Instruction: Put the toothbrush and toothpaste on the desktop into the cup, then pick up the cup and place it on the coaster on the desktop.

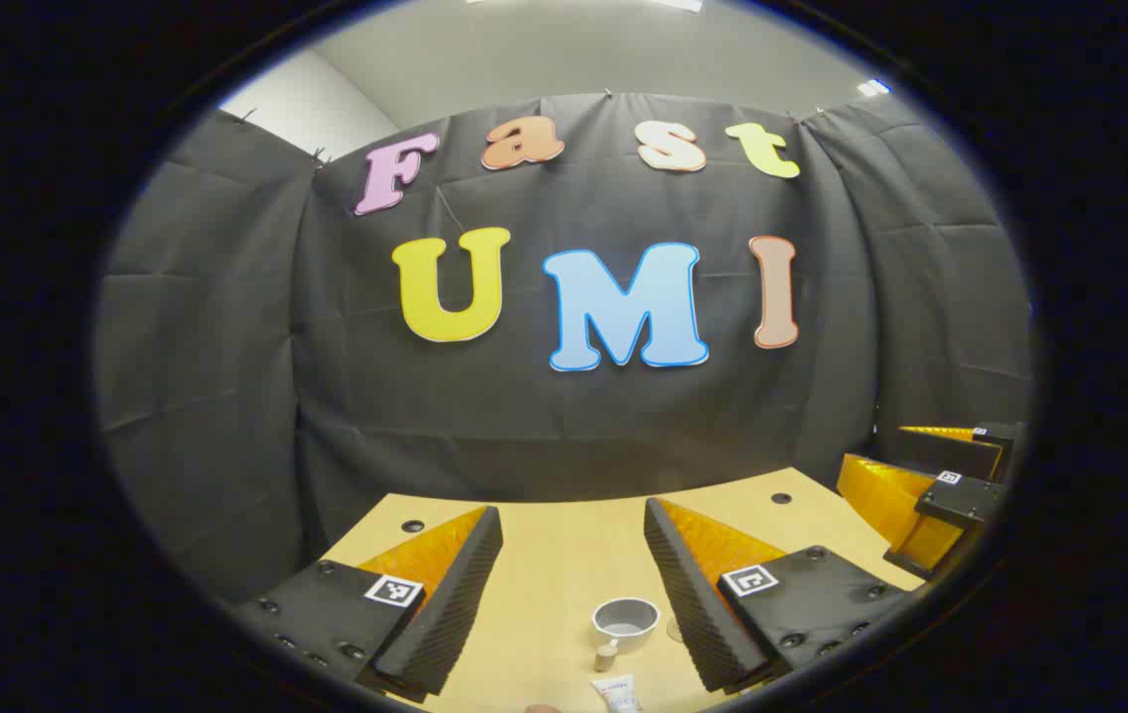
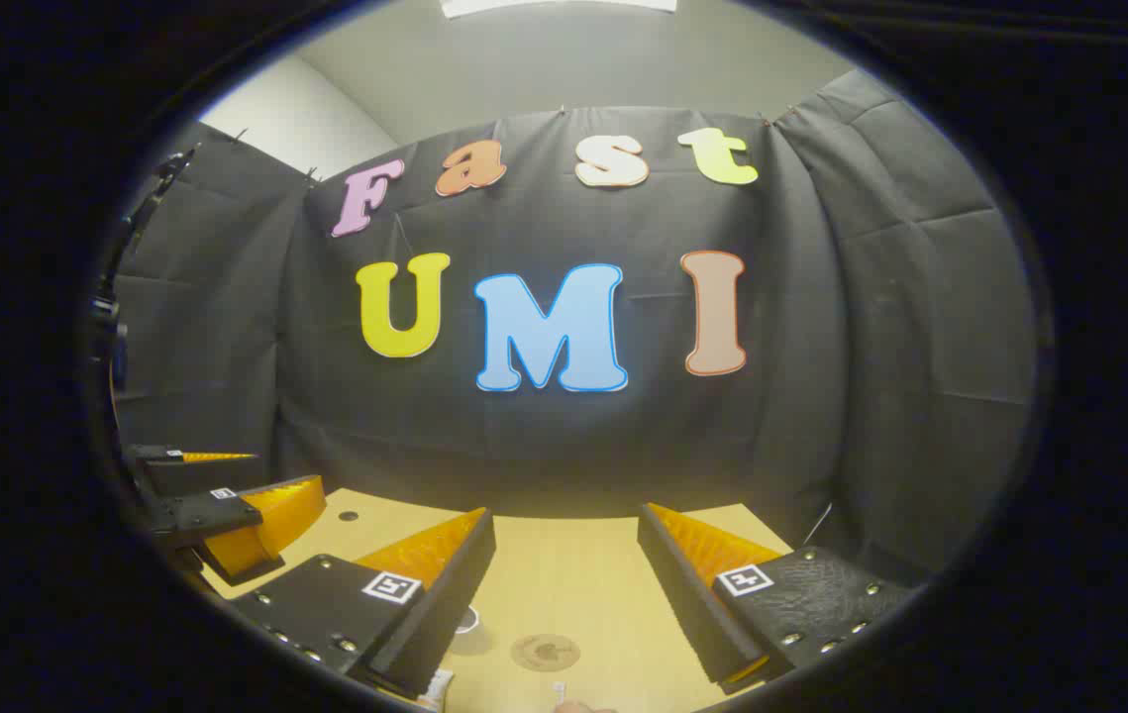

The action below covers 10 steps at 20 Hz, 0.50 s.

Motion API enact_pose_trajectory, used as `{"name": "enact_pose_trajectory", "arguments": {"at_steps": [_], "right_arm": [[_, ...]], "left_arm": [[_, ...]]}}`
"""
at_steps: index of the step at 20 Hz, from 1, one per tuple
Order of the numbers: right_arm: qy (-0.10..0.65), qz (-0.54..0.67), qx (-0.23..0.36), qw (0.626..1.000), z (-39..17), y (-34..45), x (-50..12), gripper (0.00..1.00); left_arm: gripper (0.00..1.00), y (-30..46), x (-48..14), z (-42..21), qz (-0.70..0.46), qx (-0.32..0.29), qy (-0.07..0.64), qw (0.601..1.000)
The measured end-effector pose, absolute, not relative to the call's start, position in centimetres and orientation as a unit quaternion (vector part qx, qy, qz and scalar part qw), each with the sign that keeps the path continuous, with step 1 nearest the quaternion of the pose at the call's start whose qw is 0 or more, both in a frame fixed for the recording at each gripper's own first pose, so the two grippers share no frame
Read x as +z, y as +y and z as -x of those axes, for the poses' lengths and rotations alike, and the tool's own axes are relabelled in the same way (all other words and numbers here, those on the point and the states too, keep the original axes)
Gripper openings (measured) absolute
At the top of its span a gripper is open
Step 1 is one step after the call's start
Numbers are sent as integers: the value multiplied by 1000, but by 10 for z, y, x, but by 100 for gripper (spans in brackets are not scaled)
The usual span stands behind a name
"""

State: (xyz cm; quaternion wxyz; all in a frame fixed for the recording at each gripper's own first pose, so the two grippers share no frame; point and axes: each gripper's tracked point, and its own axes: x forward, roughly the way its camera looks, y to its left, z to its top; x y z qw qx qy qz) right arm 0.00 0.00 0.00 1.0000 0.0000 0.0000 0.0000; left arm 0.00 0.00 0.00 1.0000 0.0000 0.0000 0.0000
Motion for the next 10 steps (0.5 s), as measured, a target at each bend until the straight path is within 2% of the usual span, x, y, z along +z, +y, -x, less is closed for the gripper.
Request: {"name": "enact_pose_trajectory", "arguments": {"at_steps": [1,3,4,5,6,9,10], "right_arm": [[2,-1,0,1000,-1,1,0,89],[5,0,4,1000,-3,2,-2,89],[6,2,4,1000,-4,3,-2,93],[7,4,4,1000,-6,2,-3,89],[7,6,5,1000,-6,3,-3,93],[8,6,7,1000,-10,4,-3,93],[10,7,8,1000,-11,4,-4,89]], "left_arm": [[100,-1,-1,0,0,-2,3,1000],[100,-3,-2,0,1,-7,6,1000],[100,-3,-4,0,1,-8,9,1000],[100,-4,-5,0,2,-10,12,1000],[100,-5,-6,0,3,-11,13,1000],[100,-5,-7,1,3,-12,17,1000],[100,-6,-9,0,3,-13,21,1000]]}}
